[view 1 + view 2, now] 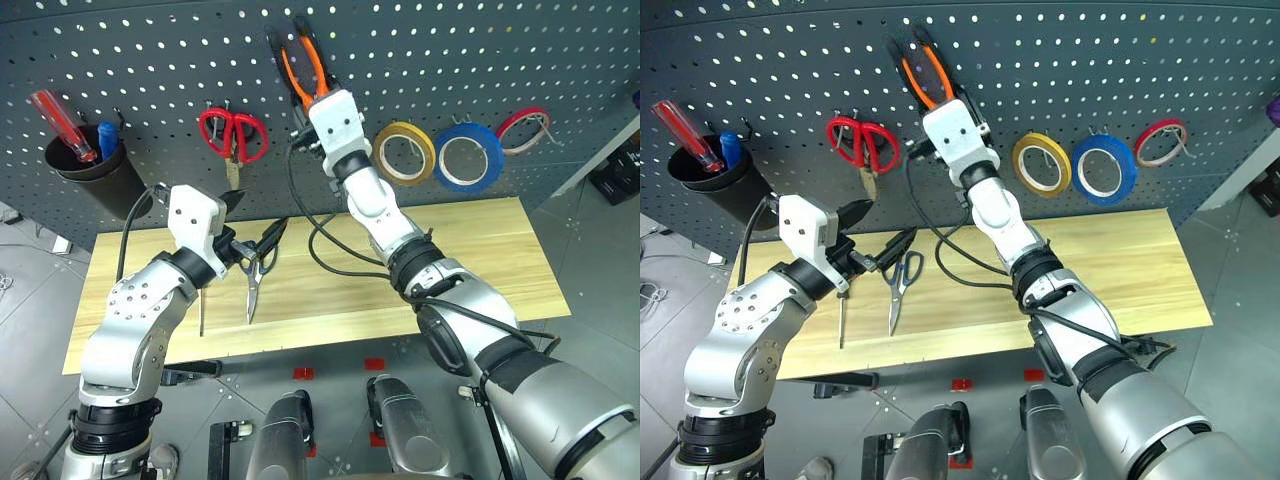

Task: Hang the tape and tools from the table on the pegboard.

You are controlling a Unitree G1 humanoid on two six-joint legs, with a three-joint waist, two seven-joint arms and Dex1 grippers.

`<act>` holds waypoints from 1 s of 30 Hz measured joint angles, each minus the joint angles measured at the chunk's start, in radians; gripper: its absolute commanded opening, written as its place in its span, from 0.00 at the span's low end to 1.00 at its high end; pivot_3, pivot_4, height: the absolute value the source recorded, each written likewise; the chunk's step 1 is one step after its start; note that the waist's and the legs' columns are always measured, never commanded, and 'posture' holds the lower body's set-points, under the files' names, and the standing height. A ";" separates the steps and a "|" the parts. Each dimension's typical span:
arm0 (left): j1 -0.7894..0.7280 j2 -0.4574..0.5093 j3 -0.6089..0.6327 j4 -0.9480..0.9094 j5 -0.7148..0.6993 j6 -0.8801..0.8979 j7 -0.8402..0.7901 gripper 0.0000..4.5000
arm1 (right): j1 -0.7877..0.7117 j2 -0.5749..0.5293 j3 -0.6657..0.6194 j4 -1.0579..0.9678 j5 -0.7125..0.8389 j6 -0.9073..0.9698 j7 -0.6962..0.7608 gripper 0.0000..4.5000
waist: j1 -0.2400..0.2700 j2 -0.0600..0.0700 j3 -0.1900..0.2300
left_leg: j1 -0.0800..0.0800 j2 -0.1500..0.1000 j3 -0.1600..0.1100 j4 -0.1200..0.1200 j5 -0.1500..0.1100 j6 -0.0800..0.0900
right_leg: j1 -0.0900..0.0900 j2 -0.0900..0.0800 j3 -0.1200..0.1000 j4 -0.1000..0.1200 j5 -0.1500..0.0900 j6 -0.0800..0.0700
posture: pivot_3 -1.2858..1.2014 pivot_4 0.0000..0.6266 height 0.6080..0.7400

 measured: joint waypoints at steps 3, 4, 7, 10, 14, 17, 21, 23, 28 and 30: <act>0.005 -0.015 0.001 0.000 0.021 -0.002 0.028 1.00 | 0.044 0.003 -0.028 -0.072 0.049 0.032 0.048 0.58 | 0.001 0.000 0.000 | 0.000 0.000 0.000 0.000 0.000 0.000 | 0.000 0.000 0.000 0.000 0.000 0.000 | 0.46 0.55 1.00; 0.007 -0.016 0.001 0.000 0.027 -0.001 0.037 1.00 | 0.054 0.005 -0.033 -0.094 0.064 0.046 0.066 0.58 | 0.001 0.000 0.000 | 0.000 0.000 0.000 0.000 0.000 0.000 | 0.000 0.000 0.000 0.000 0.000 0.000 | 0.46 0.55 1.00; 0.020 -0.019 0.004 0.000 0.050 0.033 0.086 1.00 | 0.118 0.010 -0.047 -0.219 0.113 0.120 0.138 0.74 | 0.001 0.000 0.000 | 0.000 0.000 -0.001 0.000 0.000 0.000 | 0.001 0.000 0.000 0.000 0.000 0.000 | 0.45 0.55 1.00; 0.053 -0.034 0.010 0.000 0.046 0.077 0.108 1.00 | 0.229 0.006 -0.034 -0.330 0.140 0.240 0.219 0.93 | 0.000 0.000 0.000 | 0.000 0.000 0.000 0.000 0.000 0.000 | 0.000 0.000 0.000 -0.001 0.000 0.000 | 0.45 0.54 1.00; 0.096 -0.041 0.012 0.000 0.046 0.112 0.121 1.00 | 0.395 -0.024 0.017 -0.530 0.144 0.432 0.333 0.99 | 0.000 0.000 0.000 | -0.002 0.000 0.000 -0.001 0.000 0.000 | -0.002 0.000 0.000 -0.001 0.000 0.000 | 0.44 0.52 1.00; 0.096 -0.055 0.016 -0.001 0.056 0.184 0.169 1.00 | 0.444 -0.058 0.040 -0.733 0.161 0.575 0.413 0.99 | 0.000 0.000 0.000 | -0.001 0.000 -0.001 -0.001 0.000 0.000 | -0.001 0.000 0.000 0.000 0.000 0.000 | 0.44 0.52 1.00; 0.118 -0.082 0.019 0.004 0.063 0.304 0.224 1.00 | 0.544 -0.144 0.124 -1.027 0.221 0.845 0.584 0.99 | -0.002 0.000 0.000 | 0.000 0.000 -0.001 -0.004 0.000 0.000 | -0.001 0.000 0.000 -0.002 0.000 0.000 | 0.43 0.52 1.00; 0.126 -0.103 0.019 0.024 0.065 0.349 0.249 1.00 | 0.593 -0.182 0.168 -1.113 0.251 0.967 0.651 0.99 | -0.002 -0.001 0.000 | -0.001 0.000 -0.001 -0.004 0.000 0.000 | -0.002 0.000 0.000 -0.002 0.000 0.000 | 0.42 0.53 1.00; 0.083 -0.144 0.014 0.161 0.110 0.383 0.304 1.00 | 0.680 -0.317 0.284 -1.379 0.316 1.229 0.797 0.99 | -0.001 -0.001 0.000 | 0.000 0.000 -0.003 -0.003 0.000 0.000 | -0.001 0.000 -0.002 -0.001 0.000 0.000 | 0.42 0.55 1.00; 0.037 -0.182 0.009 0.258 0.120 0.384 0.310 1.00 | 0.689 -0.330 0.306 -1.444 0.338 1.297 0.814 0.99 | -0.001 -0.001 0.000 | -0.001 0.000 -0.003 -0.003 0.000 0.000 | -0.001 0.000 -0.002 -0.001 0.000 0.000 | 0.42 0.55 1.00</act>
